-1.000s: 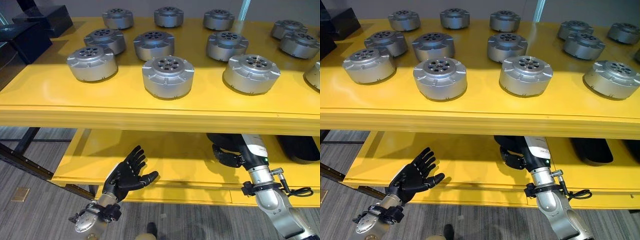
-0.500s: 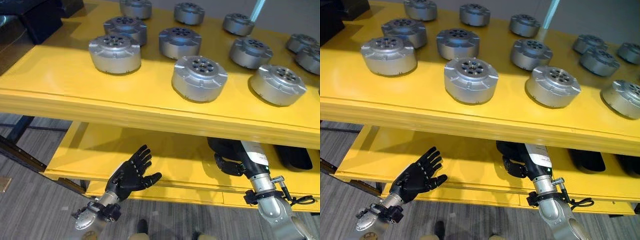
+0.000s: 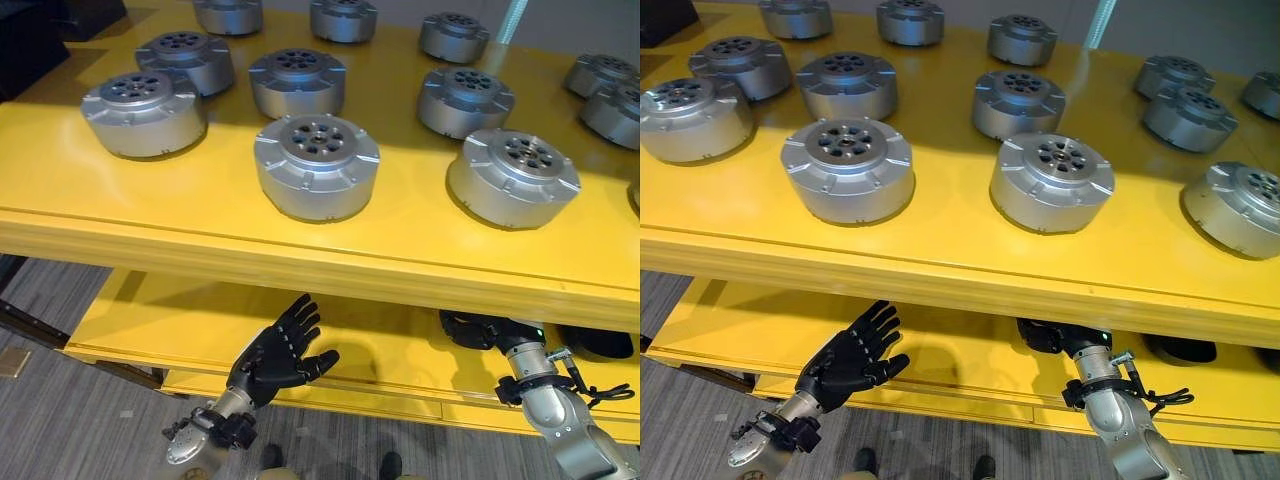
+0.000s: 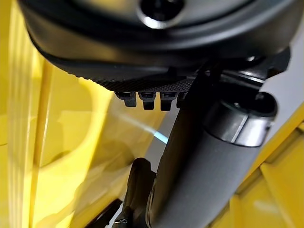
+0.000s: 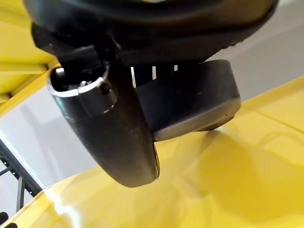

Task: Move parts from the plastic box to the shelf.

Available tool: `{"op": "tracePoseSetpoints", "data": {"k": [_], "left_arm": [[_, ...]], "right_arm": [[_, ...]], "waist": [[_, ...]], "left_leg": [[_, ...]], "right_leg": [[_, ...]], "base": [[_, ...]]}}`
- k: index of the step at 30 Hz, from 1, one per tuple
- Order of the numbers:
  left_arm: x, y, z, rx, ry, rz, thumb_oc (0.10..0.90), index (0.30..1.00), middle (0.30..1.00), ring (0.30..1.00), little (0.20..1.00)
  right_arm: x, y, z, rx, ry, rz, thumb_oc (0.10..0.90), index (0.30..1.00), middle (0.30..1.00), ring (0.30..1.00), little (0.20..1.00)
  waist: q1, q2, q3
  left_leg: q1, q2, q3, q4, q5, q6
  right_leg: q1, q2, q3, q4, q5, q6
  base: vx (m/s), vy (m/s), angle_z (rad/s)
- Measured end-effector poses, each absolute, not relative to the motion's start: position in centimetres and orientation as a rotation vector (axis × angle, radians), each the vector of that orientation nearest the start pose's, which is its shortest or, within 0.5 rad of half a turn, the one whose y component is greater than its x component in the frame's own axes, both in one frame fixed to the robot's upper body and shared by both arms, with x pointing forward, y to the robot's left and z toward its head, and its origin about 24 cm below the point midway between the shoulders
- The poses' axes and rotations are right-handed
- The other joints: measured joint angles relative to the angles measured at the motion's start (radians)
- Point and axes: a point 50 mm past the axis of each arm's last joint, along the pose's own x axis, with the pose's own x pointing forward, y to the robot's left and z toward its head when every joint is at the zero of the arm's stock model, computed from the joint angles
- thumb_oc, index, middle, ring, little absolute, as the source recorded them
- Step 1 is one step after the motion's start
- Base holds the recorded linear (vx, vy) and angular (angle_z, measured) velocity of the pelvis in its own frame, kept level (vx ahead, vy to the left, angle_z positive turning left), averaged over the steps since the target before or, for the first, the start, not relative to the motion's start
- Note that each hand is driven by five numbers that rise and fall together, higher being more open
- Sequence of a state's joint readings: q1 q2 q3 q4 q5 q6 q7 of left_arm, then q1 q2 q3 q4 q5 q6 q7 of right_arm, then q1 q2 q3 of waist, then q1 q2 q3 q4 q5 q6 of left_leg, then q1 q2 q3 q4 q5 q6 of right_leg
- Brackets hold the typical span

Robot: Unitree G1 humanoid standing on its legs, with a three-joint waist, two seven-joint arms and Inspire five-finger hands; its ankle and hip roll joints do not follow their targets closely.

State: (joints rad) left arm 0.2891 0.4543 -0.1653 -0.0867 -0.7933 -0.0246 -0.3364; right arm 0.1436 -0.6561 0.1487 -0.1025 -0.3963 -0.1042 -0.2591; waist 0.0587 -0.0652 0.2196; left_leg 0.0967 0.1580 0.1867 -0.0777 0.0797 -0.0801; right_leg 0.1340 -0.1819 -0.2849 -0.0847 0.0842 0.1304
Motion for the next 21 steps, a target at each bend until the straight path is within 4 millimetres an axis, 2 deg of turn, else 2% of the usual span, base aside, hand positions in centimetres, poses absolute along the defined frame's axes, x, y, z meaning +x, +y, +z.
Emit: {"op": "tracePoseSetpoints", "data": {"k": [8,17,21], "left_arm": [[18.3,19.1,1.2,-0.436,0.216,-0.376,0.9,1.0,1.0,1.0,1.0],[18.2,18.8,1.0,-0.441,0.231,-0.388,0.9,1.0,1.0,1.0,1.0],[18.4,18.8,1.2,-0.435,0.224,-0.395,0.9,1.0,1.0,1.0,1.0]], "right_arm": [[22.2,-22.9,6.3,-0.978,-0.117,0.044,0.4,0.3,0.3,0.3,0.3],[22.2,-22.6,5.6,-0.98,-0.078,0.062,0.4,0.3,0.3,0.3,0.3],[22.5,-22.3,5.9,-0.965,-0.105,0.038,0.4,0.3,0.3,0.3,0.3]], "waist": [[-0.004,0.008,-0.006],[0.0,0.011,-0.007],[0.0,0.01,-0.006]], "left_leg": [[0.011,-0.024,0.0,0.0,-0.016,0.01],[0.007,-0.022,-0.012,0.01,-0.012,0.005],[-0.034,-0.017,-0.02,0.028,-0.011,0.003]], "right_leg": [[0.013,-0.026,0.007,0.008,-0.006,0.012],[0.01,-0.024,0.002,0.027,-0.019,0.015],[-0.028,-0.021,0.0,0.042,-0.02,0.013]], "base": [[0.02,0.003,0.02],[-0.03,-0.065,0.03],[-0.15,-0.093,0.03]]}}
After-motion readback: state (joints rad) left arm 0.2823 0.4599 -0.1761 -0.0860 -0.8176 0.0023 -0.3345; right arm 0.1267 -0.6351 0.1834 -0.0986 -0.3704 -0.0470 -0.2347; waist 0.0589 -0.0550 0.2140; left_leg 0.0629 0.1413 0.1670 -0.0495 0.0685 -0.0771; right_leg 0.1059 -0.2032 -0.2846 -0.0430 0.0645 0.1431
